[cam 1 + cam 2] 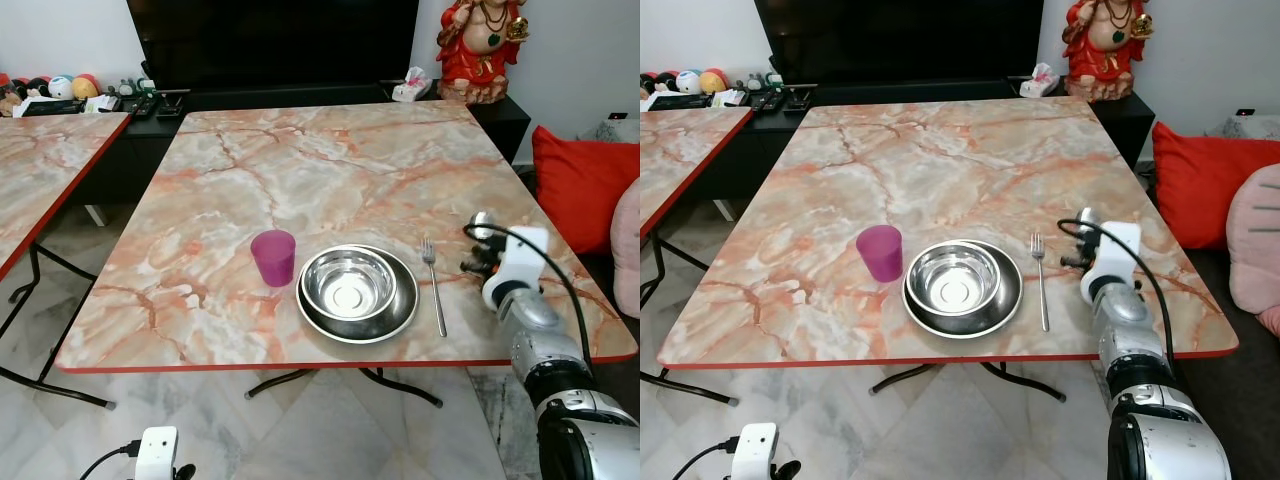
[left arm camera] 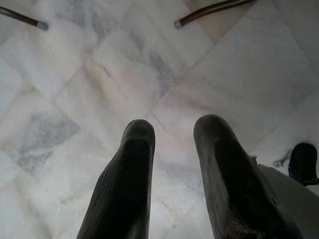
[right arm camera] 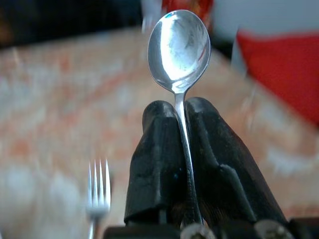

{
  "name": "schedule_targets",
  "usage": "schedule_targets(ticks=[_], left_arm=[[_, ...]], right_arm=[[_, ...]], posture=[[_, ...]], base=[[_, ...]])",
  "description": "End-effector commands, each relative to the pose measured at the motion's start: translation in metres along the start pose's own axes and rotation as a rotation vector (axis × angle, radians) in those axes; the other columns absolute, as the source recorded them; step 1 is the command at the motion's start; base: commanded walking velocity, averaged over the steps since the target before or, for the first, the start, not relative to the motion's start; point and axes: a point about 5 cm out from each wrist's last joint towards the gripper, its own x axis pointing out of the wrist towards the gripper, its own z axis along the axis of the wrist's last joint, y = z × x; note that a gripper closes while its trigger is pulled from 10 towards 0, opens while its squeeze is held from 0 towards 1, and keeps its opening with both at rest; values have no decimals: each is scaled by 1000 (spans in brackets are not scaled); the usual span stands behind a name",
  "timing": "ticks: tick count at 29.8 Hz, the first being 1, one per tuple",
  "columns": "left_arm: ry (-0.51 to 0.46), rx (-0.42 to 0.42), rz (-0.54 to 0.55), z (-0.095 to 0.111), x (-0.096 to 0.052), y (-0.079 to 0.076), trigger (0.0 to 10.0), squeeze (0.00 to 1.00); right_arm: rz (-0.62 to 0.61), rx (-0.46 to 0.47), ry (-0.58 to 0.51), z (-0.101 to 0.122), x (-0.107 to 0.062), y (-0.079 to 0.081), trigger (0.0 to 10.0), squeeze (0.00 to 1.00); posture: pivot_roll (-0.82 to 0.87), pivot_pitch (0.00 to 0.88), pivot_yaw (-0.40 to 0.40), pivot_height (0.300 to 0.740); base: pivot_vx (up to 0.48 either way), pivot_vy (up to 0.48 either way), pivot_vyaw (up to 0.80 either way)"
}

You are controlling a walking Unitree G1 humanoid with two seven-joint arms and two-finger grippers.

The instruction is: Setting the table

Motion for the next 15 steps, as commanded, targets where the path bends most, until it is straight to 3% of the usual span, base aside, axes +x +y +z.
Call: schedule_targets(ticks=[1,5,7,11,13,15], left_arm=[[9,34,-4,-4,-1,1,10000,0],[36,73,-11,-12,-4,2,10000,0],[38,51,7,-16,-4,2,10000,0],[4,-3,0,-10,-4,8,10000,0],[-26,135,-64,-4,-4,3,10000,0],[-17,172,-58,-6,-4,2,10000,0]], right_arm=[[-23,18,-75,0,-8,2,10000,0],[-39,-14,-156,-2,-22,6,10000,0],[-61,-24,-221,-1,-34,5,10000,0],[-85,-6,-251,4,-34,6,10000,0],[-116,35,-305,15,-32,-1,10000,0],[-123,33,-306,16,-31,-6,10000,0]], posture=[[8,0,76,740],[-23,0,102,740],[10,0,79,740],[-52,0,103,740],[32,0,79,740],[77,0,49,740]], base=[[0,0,0],[0,0,0],[0,0,0],[0,0,0],[0,0,0],[0,0,0]])
